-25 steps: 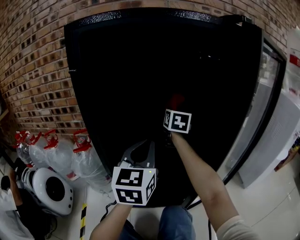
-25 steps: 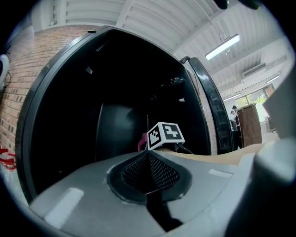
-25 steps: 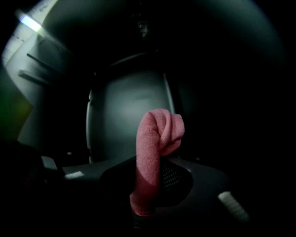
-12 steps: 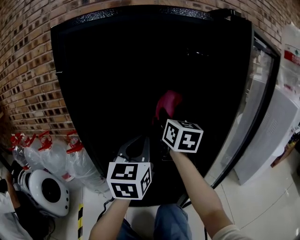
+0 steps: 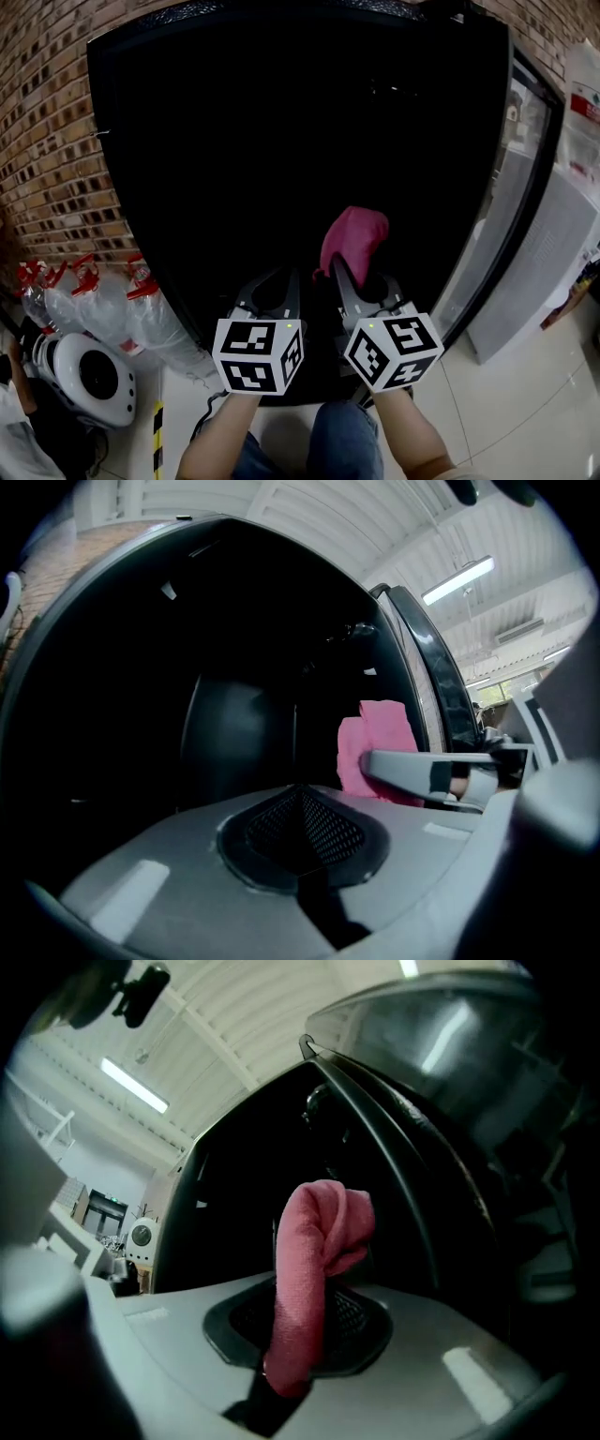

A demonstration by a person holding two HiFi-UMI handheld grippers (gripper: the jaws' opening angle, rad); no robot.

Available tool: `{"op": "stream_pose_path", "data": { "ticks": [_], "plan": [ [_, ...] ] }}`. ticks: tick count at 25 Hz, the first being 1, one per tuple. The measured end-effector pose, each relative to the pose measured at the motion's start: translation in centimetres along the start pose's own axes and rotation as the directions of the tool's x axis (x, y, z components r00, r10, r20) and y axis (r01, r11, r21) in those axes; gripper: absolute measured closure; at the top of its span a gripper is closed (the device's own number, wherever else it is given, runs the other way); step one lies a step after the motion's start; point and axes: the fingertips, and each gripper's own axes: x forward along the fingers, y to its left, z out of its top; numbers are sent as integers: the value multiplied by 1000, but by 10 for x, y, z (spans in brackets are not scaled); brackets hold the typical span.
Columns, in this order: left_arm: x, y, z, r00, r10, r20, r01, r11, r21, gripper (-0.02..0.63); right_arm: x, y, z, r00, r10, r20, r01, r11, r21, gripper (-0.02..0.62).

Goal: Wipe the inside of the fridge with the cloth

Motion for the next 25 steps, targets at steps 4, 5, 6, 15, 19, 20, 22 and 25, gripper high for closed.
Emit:
{"op": "stream_pose_path", "data": {
  "ticks": [4,5,6,15,19,20,22,25],
  "plan": [
    [2,0,-4,1000,3,-8,-3,1000,4,591,-14,6,-6,1000,6,8,-6,999,-41,535],
    [2,0,-5,1000,7,-9,-7,1000,3,591,-13,8,-6,1000,14,7,-13,999,-44,535],
    [0,1,-5,1000,12,-9,-12,1000,2,591,-13,11,-7,1000,24,5,-23,999,-44,535],
    [-59,27,-37,990,138,-21,-137,990,23,591,-26,81,-41,973,233,-2,-232,968,-98,535],
    [-84,55,-55,976,215,-34,-215,977,4,591,-25,115,-70,944,330,-21,-330,940,-84,535],
    [-90,63,-57,972,235,-31,-235,972,4,591,-24,122,-77,938,347,-25,-348,934,-86,535],
    [-101,77,-62,960,279,-22,-279,960,1,591,-23,136,-92,924,380,-38,-382,920,-89,535],
    [-117,90,-66,944,330,4,-330,944,-6,591,-23,151,-114,907,417,-63,-422,901,-100,535]
  ]
}}
